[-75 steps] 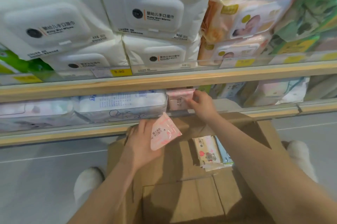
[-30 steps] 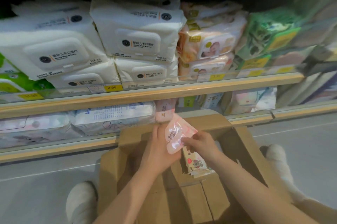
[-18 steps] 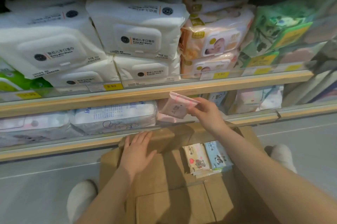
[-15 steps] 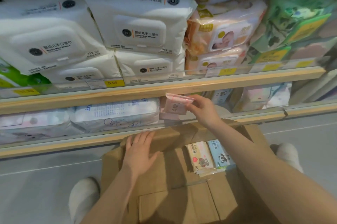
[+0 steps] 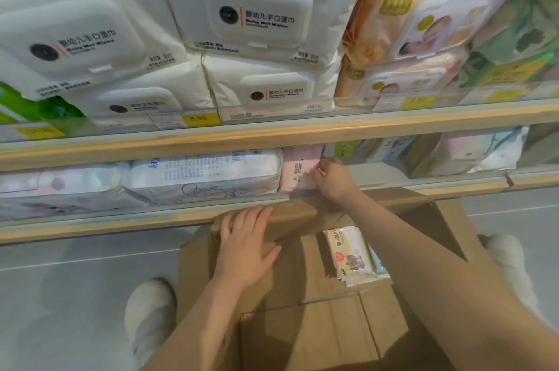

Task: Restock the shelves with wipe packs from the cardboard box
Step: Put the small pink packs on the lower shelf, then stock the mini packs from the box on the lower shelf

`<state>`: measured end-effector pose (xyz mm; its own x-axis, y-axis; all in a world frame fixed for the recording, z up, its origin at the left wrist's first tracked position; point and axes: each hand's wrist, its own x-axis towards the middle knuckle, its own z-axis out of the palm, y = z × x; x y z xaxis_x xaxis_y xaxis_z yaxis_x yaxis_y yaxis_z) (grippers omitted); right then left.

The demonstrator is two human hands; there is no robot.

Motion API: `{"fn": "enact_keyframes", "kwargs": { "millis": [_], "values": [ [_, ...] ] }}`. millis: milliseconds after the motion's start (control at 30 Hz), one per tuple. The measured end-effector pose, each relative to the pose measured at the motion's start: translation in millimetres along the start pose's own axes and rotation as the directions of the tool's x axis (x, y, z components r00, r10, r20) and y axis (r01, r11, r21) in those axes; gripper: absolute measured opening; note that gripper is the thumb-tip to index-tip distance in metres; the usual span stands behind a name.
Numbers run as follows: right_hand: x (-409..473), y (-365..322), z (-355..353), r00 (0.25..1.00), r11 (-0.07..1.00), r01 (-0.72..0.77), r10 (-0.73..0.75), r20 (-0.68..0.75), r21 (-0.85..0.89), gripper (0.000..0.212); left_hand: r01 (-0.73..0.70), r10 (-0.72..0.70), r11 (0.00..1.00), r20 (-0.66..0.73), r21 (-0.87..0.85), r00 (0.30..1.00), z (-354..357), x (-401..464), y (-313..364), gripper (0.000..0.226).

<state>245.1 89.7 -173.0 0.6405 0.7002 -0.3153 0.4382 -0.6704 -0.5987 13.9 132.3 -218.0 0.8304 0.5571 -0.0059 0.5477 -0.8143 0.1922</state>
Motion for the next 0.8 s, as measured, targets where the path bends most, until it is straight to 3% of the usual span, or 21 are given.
{"fn": "enact_keyframes", "kwargs": {
  "millis": [200,333,400,567,633,800],
  "values": [
    [-51,11,-47,0.998,0.999,0.052,-0.052,-0.037,0.011,0.046,0.016,-0.016,1.000,0.003,0.022,1.000,-3,-2,4,0.072],
    [-104,50,-90,0.987,0.997,0.077,-0.072,-0.142,0.030,0.039,0.077,-0.077,0.997,-0.068,-0.004,0.995,-4,1,15,0.065],
    [-124,78,-106,0.978,0.998,0.047,-0.055,-0.203,-0.044,0.036,0.066,-0.072,0.995,-0.083,-0.073,0.994,-6,4,28,0.061],
    [-157,146,-122,0.971,0.988,-0.053,0.017,-0.239,-0.144,0.039,-0.260,0.247,0.952,-0.097,-0.164,0.964,-8,6,85,0.053],
    [-166,166,-115,0.974,0.986,-0.101,0.070,-0.218,-0.134,0.042,-0.316,0.311,0.922,-0.057,-0.226,0.949,1,4,110,0.054],
    [-175,194,-82,0.952,0.992,-0.113,0.091,-0.292,-0.059,0.044,-0.077,0.148,0.911,0.148,-0.405,0.978,34,1,146,0.056]
  ]
}}
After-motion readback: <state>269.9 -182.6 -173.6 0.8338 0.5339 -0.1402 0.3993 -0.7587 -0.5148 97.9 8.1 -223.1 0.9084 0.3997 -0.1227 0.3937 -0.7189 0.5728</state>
